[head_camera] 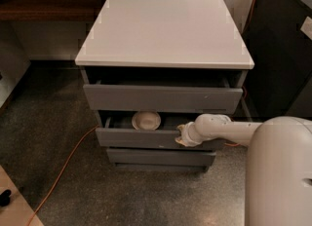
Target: Pick apple from middle drawer and place on counter
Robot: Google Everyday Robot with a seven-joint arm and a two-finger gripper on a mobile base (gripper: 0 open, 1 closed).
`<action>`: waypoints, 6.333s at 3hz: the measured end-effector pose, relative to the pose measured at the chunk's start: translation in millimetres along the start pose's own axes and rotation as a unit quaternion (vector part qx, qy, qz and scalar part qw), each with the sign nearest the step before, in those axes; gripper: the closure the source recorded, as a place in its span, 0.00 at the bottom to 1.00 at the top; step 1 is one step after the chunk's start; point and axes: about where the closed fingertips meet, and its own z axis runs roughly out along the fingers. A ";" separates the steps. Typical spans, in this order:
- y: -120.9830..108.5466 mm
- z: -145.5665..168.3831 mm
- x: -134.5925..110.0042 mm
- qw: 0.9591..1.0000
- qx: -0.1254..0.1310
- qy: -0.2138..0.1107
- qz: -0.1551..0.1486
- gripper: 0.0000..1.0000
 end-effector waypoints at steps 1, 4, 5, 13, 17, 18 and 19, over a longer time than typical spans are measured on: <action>17.0 -4.7 0.0 1.000 -0.010 -0.010 0.007 1.00; 40.4 -17.5 -3.4 0.999 -0.023 -0.024 0.016 1.00; 60.4 -28.2 -4.8 0.999 -0.027 -0.037 0.022 1.00; -0.3 -64.5 -22.4 0.997 0.036 -0.074 0.005 0.49; 16.0 -5.5 -13.5 0.997 -0.036 -0.067 0.032 1.00; 32.7 0.2 -18.4 0.995 -0.056 -0.073 0.029 1.00; 54.5 -5.7 -25.6 0.995 -0.071 -0.074 0.019 1.00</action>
Offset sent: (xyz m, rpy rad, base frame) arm -0.1201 0.0171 -0.0049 0.1656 0.1169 0.0185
